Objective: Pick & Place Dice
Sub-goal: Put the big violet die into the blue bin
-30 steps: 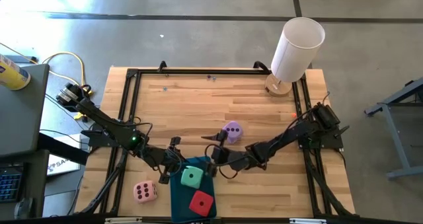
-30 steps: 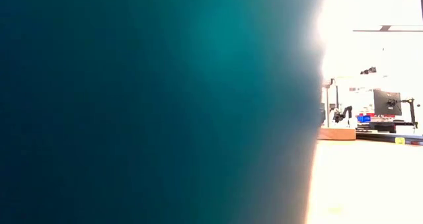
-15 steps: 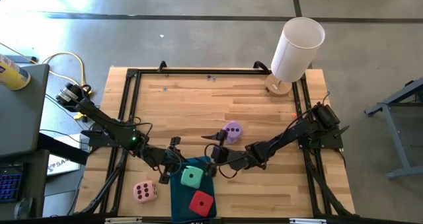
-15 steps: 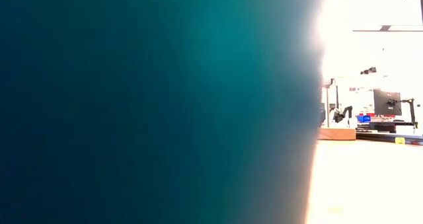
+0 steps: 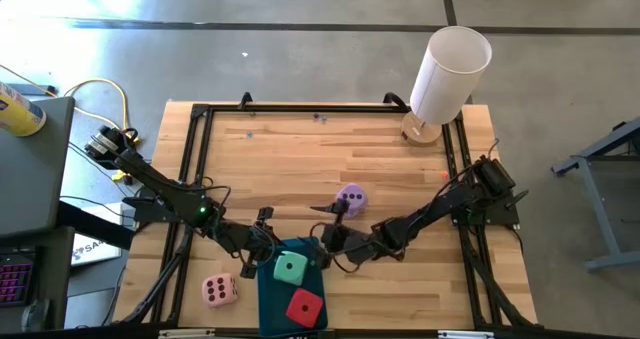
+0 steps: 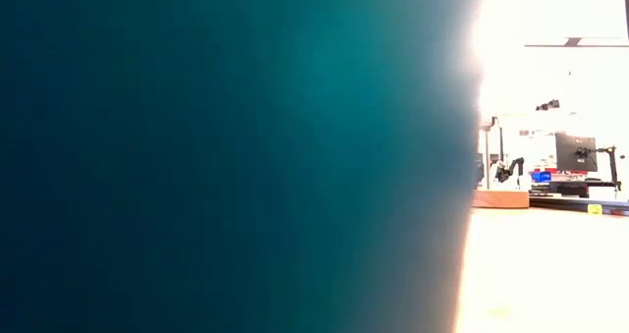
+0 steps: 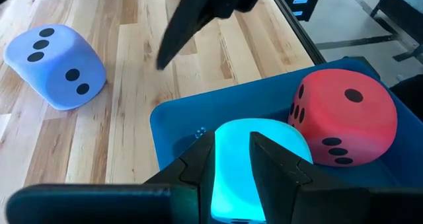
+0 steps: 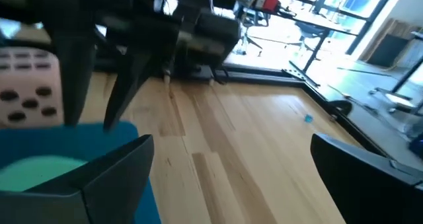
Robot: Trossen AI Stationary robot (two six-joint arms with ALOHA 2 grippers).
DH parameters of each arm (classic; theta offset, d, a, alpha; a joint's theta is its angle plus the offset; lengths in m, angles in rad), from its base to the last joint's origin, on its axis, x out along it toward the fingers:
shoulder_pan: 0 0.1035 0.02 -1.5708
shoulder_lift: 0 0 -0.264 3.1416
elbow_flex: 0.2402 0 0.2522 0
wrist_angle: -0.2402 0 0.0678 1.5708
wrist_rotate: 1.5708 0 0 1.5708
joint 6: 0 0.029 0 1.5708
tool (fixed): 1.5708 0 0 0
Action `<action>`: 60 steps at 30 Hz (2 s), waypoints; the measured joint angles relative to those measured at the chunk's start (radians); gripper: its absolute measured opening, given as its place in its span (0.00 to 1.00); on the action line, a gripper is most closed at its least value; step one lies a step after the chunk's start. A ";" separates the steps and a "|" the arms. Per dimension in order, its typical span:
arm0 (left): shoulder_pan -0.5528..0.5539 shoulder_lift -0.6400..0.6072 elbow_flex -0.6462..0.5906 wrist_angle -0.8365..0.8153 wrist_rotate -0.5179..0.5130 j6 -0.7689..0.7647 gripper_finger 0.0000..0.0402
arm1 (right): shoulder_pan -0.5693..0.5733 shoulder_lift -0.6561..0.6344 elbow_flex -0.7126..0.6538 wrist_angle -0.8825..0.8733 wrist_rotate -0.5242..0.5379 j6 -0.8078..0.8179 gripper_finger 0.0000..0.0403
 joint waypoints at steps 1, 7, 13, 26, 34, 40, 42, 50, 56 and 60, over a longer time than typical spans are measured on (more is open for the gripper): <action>0.000 0.000 0.000 0.000 0.000 0.000 0.23 | 0.015 -0.013 0.000 -0.032 0.027 0.002 0.99; 0.000 -0.006 0.002 -0.097 0.048 -0.059 0.23 | 0.075 -0.096 0.001 -0.310 0.086 0.219 0.99; -0.001 -0.003 -0.001 -0.134 0.144 -0.038 0.23 | 0.147 -0.184 0.000 -0.651 0.184 0.527 0.99; 0.002 -0.003 0.000 -0.103 0.135 -0.035 0.23 | 0.274 -0.217 -0.063 -1.037 0.296 1.082 0.99; 0.009 0.002 0.000 0.037 0.096 -0.054 0.23 | 0.294 -0.217 -0.221 -0.949 0.369 1.231 0.99; 0.008 0.003 0.000 0.118 0.104 -0.047 0.23 | 0.293 -0.216 -0.346 -0.742 0.422 1.169 0.99; 0.008 0.003 0.000 0.148 0.100 -0.033 0.23 | 0.293 -0.216 -0.386 -0.642 0.446 1.114 0.99; 0.011 0.003 0.000 0.198 0.092 0.099 0.23 | 0.262 -0.183 -0.450 -0.420 0.475 0.915 0.99; 0.015 0.003 0.000 0.204 0.089 0.116 0.23 | 0.240 -0.113 -0.450 -0.387 0.523 0.930 0.99; 0.015 0.003 0.000 0.206 0.090 0.115 0.23 | 0.236 -0.088 -0.449 -0.386 0.555 0.966 0.99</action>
